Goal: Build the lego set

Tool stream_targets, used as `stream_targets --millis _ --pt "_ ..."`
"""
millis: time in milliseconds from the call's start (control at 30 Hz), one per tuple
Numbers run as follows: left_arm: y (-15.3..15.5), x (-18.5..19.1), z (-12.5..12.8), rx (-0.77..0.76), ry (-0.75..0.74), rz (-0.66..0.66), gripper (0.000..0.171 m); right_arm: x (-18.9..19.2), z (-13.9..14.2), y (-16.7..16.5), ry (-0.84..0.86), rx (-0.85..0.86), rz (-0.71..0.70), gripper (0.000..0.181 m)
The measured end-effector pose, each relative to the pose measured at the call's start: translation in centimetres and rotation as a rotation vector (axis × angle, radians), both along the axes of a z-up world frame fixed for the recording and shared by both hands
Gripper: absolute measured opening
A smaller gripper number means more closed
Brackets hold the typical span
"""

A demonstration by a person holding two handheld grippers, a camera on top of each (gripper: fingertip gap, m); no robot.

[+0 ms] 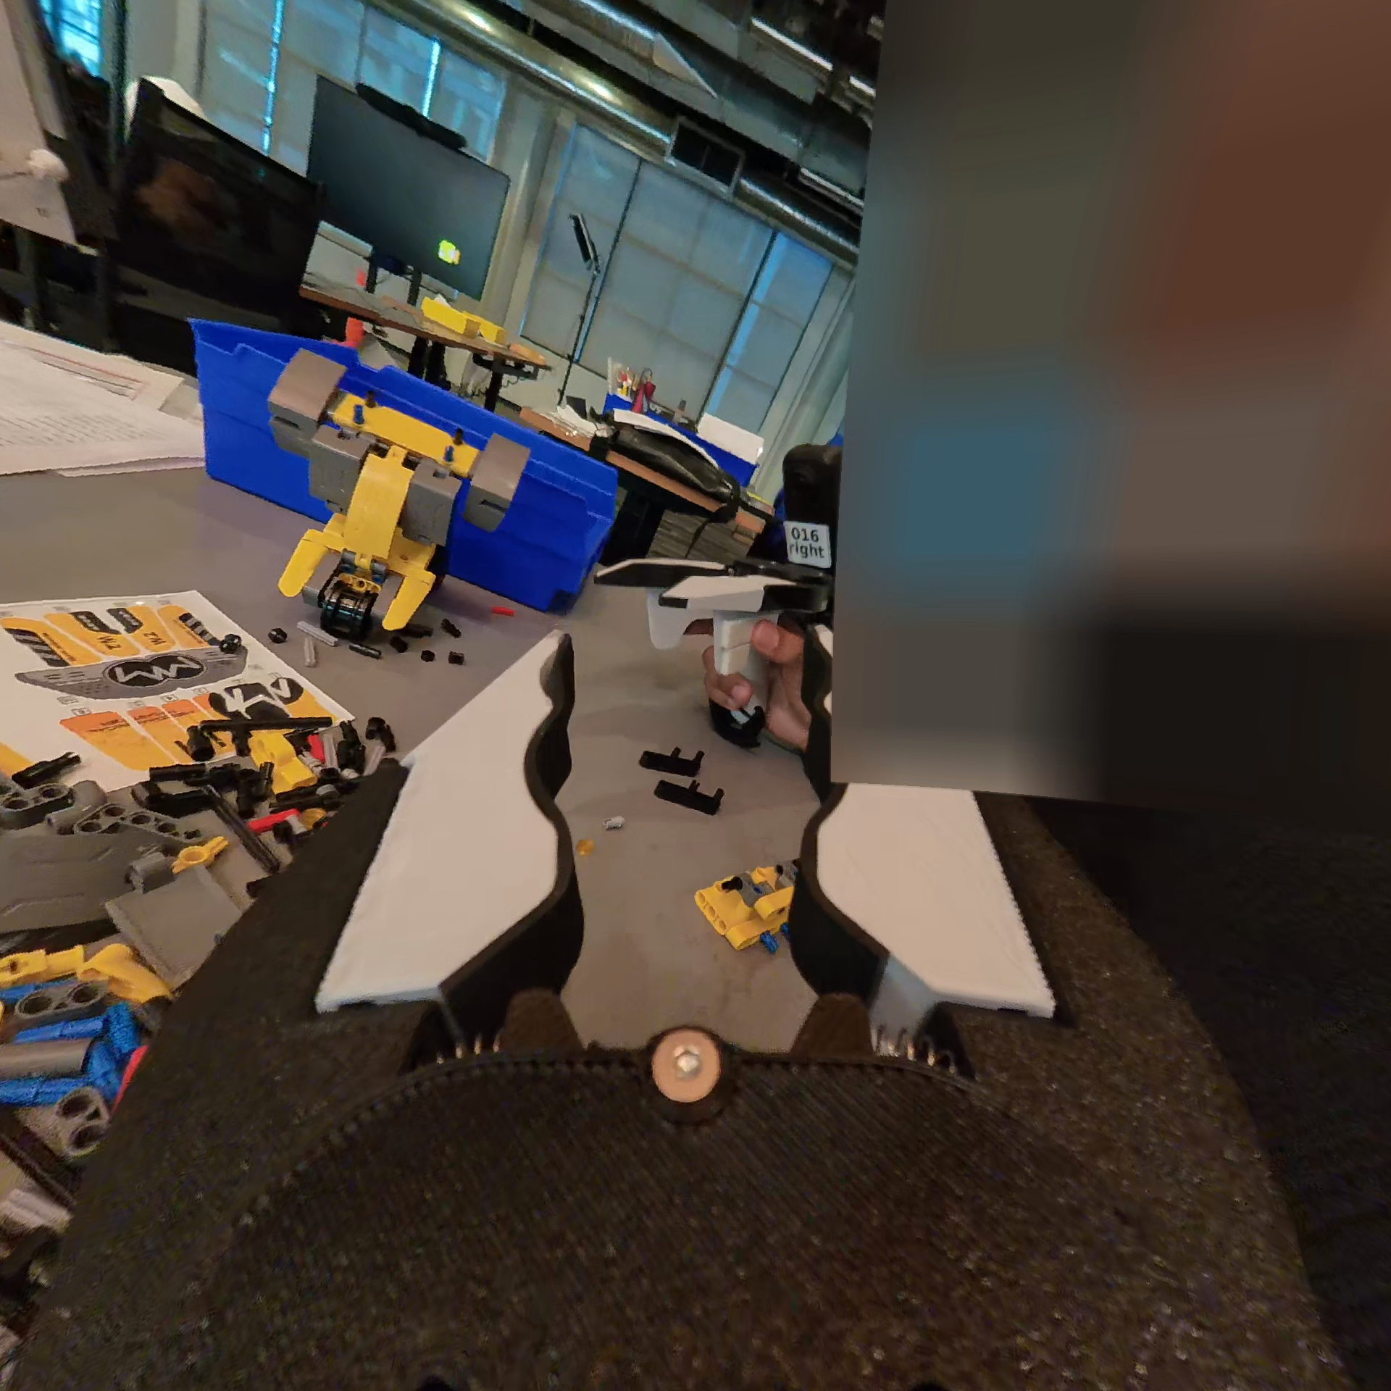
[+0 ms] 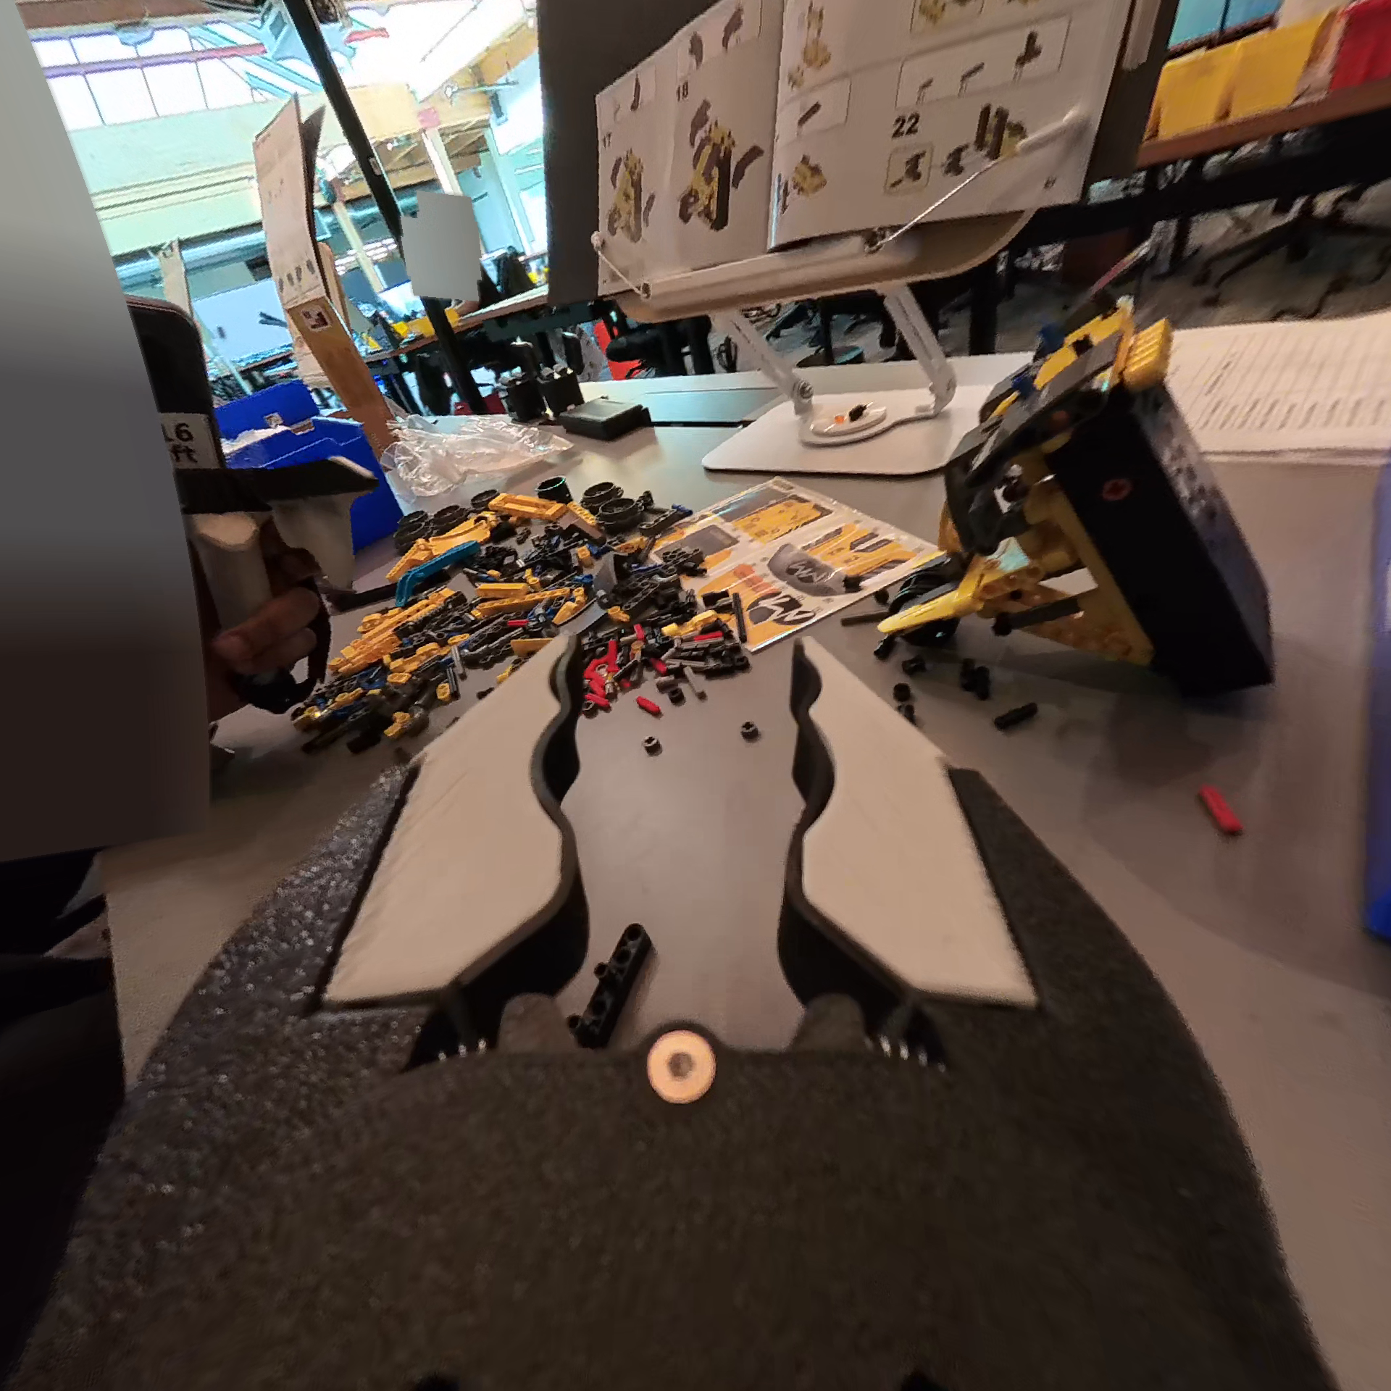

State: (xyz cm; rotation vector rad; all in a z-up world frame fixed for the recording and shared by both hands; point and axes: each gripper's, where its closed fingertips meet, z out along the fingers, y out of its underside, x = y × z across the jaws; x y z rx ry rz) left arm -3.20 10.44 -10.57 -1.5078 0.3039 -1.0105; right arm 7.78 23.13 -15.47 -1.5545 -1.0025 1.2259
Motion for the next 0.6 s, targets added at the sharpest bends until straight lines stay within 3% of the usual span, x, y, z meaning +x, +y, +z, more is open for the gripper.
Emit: stream_targets --millis 33,233,367,600 --pt "0.0 0.3 -0.1 0.003 0.023 -0.002 0.060 0.1 0.1 0.1 0.002 0.013 -0.011 0.054" --pt "-0.3 2.1 -1.2 0.034 0.192 -0.006 0.061 1.3 0.9 0.9 0.037 0.058 -0.063 0.055" --pt "0.3 2.5 -2.1 0.033 0.253 0.050 0.087 2.4 1.0 0.9 0.030 0.075 -0.099 0.058" --pt "0.0 4.6 -3.3 0.042 0.347 0.025 0.088 4.3 -1.3 -3.3 -0.143 0.132 -0.075 0.066"
